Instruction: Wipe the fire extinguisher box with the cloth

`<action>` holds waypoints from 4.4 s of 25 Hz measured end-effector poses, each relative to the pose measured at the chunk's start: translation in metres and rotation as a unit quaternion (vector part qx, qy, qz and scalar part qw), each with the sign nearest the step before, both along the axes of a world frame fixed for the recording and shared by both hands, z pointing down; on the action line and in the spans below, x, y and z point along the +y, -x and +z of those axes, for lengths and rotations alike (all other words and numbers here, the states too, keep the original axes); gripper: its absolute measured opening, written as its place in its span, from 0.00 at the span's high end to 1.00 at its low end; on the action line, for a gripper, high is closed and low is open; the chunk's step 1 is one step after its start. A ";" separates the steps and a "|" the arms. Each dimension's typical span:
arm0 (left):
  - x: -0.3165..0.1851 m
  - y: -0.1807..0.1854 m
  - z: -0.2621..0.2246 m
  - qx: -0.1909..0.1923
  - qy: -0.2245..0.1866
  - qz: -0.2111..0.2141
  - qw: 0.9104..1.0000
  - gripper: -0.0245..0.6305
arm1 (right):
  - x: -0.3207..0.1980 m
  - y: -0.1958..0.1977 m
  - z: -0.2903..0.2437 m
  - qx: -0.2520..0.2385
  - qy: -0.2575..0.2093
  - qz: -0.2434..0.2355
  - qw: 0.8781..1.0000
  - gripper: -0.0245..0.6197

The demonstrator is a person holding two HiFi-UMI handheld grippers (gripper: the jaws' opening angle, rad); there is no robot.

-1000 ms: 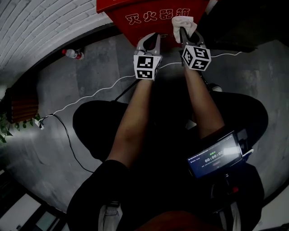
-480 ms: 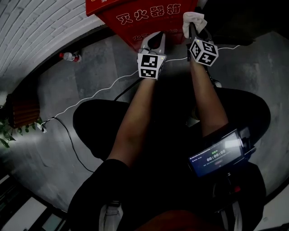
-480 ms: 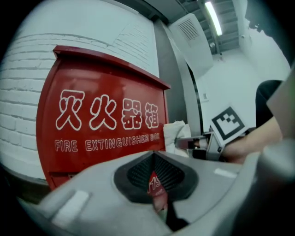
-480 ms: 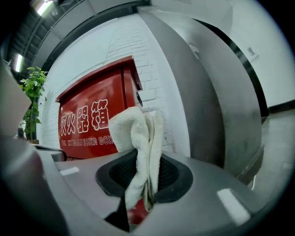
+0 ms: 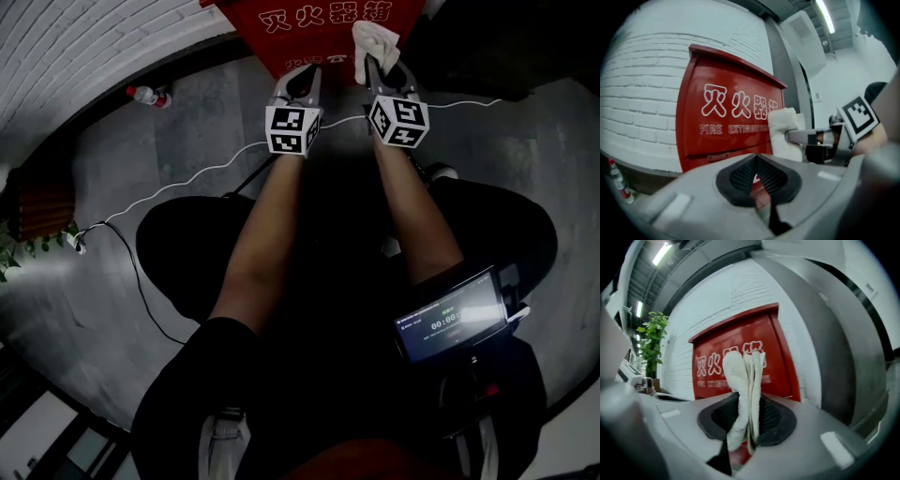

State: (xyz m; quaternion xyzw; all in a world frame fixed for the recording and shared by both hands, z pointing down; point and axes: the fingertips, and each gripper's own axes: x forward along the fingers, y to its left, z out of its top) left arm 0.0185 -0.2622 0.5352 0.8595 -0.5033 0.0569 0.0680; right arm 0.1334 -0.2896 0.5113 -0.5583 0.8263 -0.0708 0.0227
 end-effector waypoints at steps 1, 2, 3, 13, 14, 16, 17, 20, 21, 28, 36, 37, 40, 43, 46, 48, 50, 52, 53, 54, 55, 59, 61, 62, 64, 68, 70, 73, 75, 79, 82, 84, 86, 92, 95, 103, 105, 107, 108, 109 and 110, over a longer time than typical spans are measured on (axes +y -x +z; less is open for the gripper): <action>0.000 0.008 0.001 0.002 0.004 -0.009 1.000 0.96 | 0.004 0.018 0.001 0.003 0.000 -0.020 1.000 0.81; 0.001 0.017 0.003 0.005 0.007 -0.018 1.000 0.96 | 0.008 0.033 0.005 0.003 0.004 -0.035 0.999 0.81; 0.003 0.026 0.004 0.006 0.010 -0.026 1.000 0.96 | 0.013 0.047 0.010 0.002 0.011 -0.047 0.999 0.81; 0.017 0.104 0.038 -0.005 0.047 -0.094 0.994 0.96 | 0.027 0.142 0.064 0.009 0.059 -0.137 0.989 0.81; 0.017 0.108 0.041 -0.005 0.049 -0.098 0.994 0.96 | 0.027 0.148 0.068 0.009 0.063 -0.142 0.988 0.81; 0.016 0.117 0.047 -0.007 0.048 -0.105 0.993 0.96 | 0.026 0.161 0.075 0.009 0.070 -0.153 0.986 0.81; 0.016 0.121 0.048 -0.008 0.046 -0.109 0.993 0.96 | 0.026 0.167 0.078 0.012 0.072 -0.158 0.985 0.81; 0.015 0.130 0.053 -0.013 0.038 -0.116 0.992 0.96 | 0.024 0.180 0.087 0.020 0.075 -0.169 0.983 0.81; 0.013 0.133 0.054 -0.015 0.031 -0.118 0.992 0.96 | 0.023 0.184 0.089 0.021 0.077 -0.170 0.982 0.81; 0.007 0.136 0.065 -0.007 0.029 -0.120 0.992 0.96 | 0.007 0.193 0.098 0.006 0.085 -0.155 0.984 0.81; -0.003 0.121 0.061 0.028 0.043 -0.106 0.993 0.96 | -0.009 0.184 0.099 0.042 0.068 -0.123 0.989 0.81; -0.004 0.119 0.060 0.034 0.046 -0.105 0.993 0.96 | -0.010 0.183 0.098 0.051 0.064 -0.123 0.989 0.81; -0.006 0.114 0.058 0.048 0.047 -0.106 0.992 0.96 | -0.009 0.179 0.096 0.061 0.059 -0.122 0.989 0.81; -0.008 0.107 0.060 0.043 0.052 -0.103 0.992 0.96 | -0.009 0.168 0.094 0.062 0.057 -0.117 0.990 0.81; -0.012 0.095 0.061 0.042 0.046 -0.096 0.993 0.96 | -0.012 0.151 0.094 0.065 0.053 -0.106 0.991 0.81; -0.013 0.083 0.059 0.043 0.048 -0.085 0.994 0.96 | -0.014 0.137 0.094 0.060 0.054 -0.095 0.992 0.81; -0.014 0.072 0.057 0.040 0.045 -0.077 0.995 0.96 | -0.017 0.121 0.094 0.054 0.056 -0.082 0.994 0.81; -0.016 0.061 0.055 0.039 0.042 -0.069 0.996 0.96 | -0.019 0.103 0.093 0.050 0.059 -0.068 0.995 0.81; -0.016 0.056 0.053 0.039 0.040 -0.065 0.996 0.96 | -0.020 0.095 0.092 0.046 0.061 -0.060 0.995 0.81; -0.017 0.050 0.052 0.039 0.039 -0.060 0.997 0.96 | -0.021 0.086 0.092 0.041 0.064 -0.052 0.996 0.81; -0.017 0.044 0.051 0.038 0.038 -0.055 0.997 0.96 | -0.022 0.078 0.091 0.037 0.065 -0.044 0.996 0.81; -0.020 0.023 0.046 0.038 0.035 -0.036 0.998 0.96 | -0.026 0.052 0.088 0.036 0.064 -0.023 0.997 0.81; -0.023 0.015 0.043 0.039 0.030 -0.031 0.998 0.96 | -0.027 0.039 0.087 0.034 0.063 -0.012 0.997 0.81; -0.023 0.011 0.043 0.039 0.030 -0.028 0.998 0.96 | -0.028 0.031 0.086 0.032 0.063 -0.004 0.998 0.81; -0.023 0.004 0.044 0.038 0.032 -0.023 0.998 0.96 | -0.029 0.013 0.087 0.027 0.065 0.013 0.997 0.81; -0.022 -0.015 0.046 0.035 0.033 -0.004 0.999 0.96 | -0.032 -0.022 0.088 0.027 0.066 0.045 0.996 0.81; -0.020 -0.022 0.047 0.031 0.031 0.006 0.999 0.96 | -0.034 -0.037 0.088 0.026 0.067 0.058 0.996 0.81; -0.017 -0.028 0.051 0.029 0.037 0.013 0.999 0.96 | -0.036 -0.062 0.092 0.012 0.074 0.087 0.993 0.81; -0.015 -0.031 0.056 0.029 0.040 0.017 0.999 0.96 | -0.037 -0.082 0.094 -0.002 0.080 0.111 0.991 0.81; -0.010 -0.024 0.064 0.018 0.046 0.013 0.999 0.96 | -0.031 -0.093 0.095 -0.007 0.085 0.128 0.988 0.81; -0.008 -0.010 0.072 0.006 0.037 0.002 0.999 0.96 | -0.020 -0.072 0.101 0.007 0.086 0.103 0.991 0.81; -0.004 0.001 0.080 0.000 0.036 -0.005 0.999 0.96 | -0.009 -0.048 0.110 0.013 0.092 0.074 0.993 0.81; -0.001 0.013 0.087 0.008 0.050 -0.019 0.999 0.96 | 0.000 -0.018 0.120 0.015 0.098 0.042 0.994 0.81; -0.006 0.051 0.121 0.030 0.062 -0.054 0.996 0.96 | 0.008 0.070 0.144 0.010 0.096 -0.049 0.994 0.81; -0.001 0.075 0.139 0.047 0.083 -0.072 0.993 0.96 | 0.017 0.108 0.165 0.006 0.114 -0.097 0.989 0.81; -0.007 0.105 0.180 0.037 0.093 -0.096 0.990 0.96 | 0.019 0.162 0.212 0.004 0.139 -0.148 0.979 0.81; -0.009 0.107 0.184 0.037 0.096 -0.101 0.990 0.96 | 0.015 0.164 0.220 0.003 0.145 -0.150 0.978 0.81; -0.012 0.110 0.188 0.037 0.100 -0.105 0.989 0.96 | 0.012 0.169 0.227 0.002 0.150 -0.154 0.977 0.81; -0.013 0.113 0.190 0.036 0.102 -0.108 0.988 0.96 | 0.011 0.173 0.230 0.000 0.152 -0.156 0.976 0.81; -0.014 0.116 0.193 0.035 0.105 -0.112 0.988 0.96 | 0.010 0.177 0.233 -0.001 0.155 -0.158 0.975 0.81; -0.014 0.119 0.195 0.035 0.106 -0.116 0.987 0.96 | 0.009 0.180 0.235 -0.003 0.156 -0.159 0.975 0.81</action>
